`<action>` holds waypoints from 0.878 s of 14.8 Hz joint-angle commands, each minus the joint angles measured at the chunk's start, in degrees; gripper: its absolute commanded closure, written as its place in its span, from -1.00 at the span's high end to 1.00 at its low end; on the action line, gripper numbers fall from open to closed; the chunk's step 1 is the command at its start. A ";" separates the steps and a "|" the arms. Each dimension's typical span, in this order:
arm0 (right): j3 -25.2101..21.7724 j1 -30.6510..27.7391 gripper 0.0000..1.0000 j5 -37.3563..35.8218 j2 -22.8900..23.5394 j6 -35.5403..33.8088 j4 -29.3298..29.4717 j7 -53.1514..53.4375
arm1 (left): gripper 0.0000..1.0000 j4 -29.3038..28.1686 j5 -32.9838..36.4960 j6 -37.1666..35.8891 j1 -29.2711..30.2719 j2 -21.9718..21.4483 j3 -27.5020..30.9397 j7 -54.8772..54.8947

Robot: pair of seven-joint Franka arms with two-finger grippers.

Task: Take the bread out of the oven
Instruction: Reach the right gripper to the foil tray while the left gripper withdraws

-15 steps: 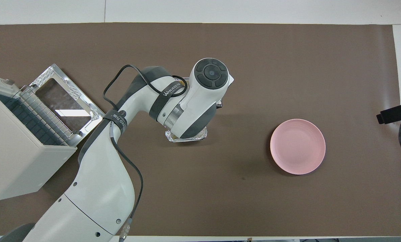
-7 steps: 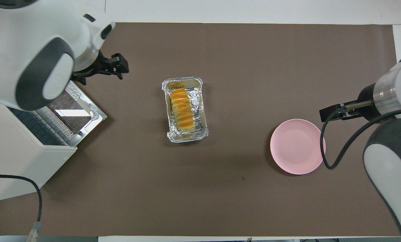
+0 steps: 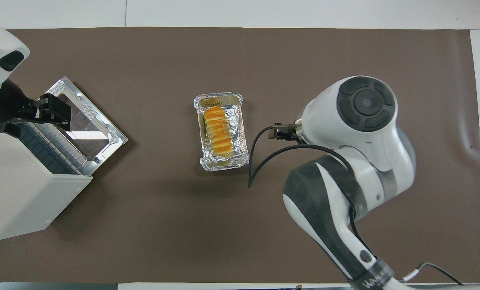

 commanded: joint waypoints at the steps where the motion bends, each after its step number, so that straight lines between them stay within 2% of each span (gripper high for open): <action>1: -0.32 4.29 1.00 -4.64 9.35 -0.63 8.93 7.29 | 1.00 -6.47 -1.92 1.69 2.53 -4.23 -0.74 3.52; 4: -0.50 9.92 1.00 -13.60 23.23 -2.48 20.36 16.97 | 1.00 -6.83 -1.92 0.12 2.62 -5.10 -0.91 4.93; 6: -0.59 9.40 1.00 -14.15 26.78 -0.73 22.14 16.91 | 1.00 -7.97 -1.92 0.54 2.62 -5.98 -1.00 5.02; 10: -1.20 9.40 1.00 -15.73 29.16 0.42 22.68 14.37 | 1.00 -7.44 -2.54 0.38 2.88 -5.37 -1.00 5.46; 11: -1.20 9.40 0.94 -15.82 29.61 1.56 22.68 13.92 | 1.00 -7.96 -2.54 -0.41 2.97 -6.07 -1.00 5.64; 12: -1.20 9.40 0.74 -15.82 29.87 2.18 22.68 13.74 | 1.00 -7.88 -2.54 -0.50 2.97 -6.07 -1.00 5.47; 13: -1.20 9.40 0.35 -15.74 29.96 2.18 22.68 13.39 | 1.00 -7.97 -2.54 -0.59 2.97 -6.16 -0.91 5.46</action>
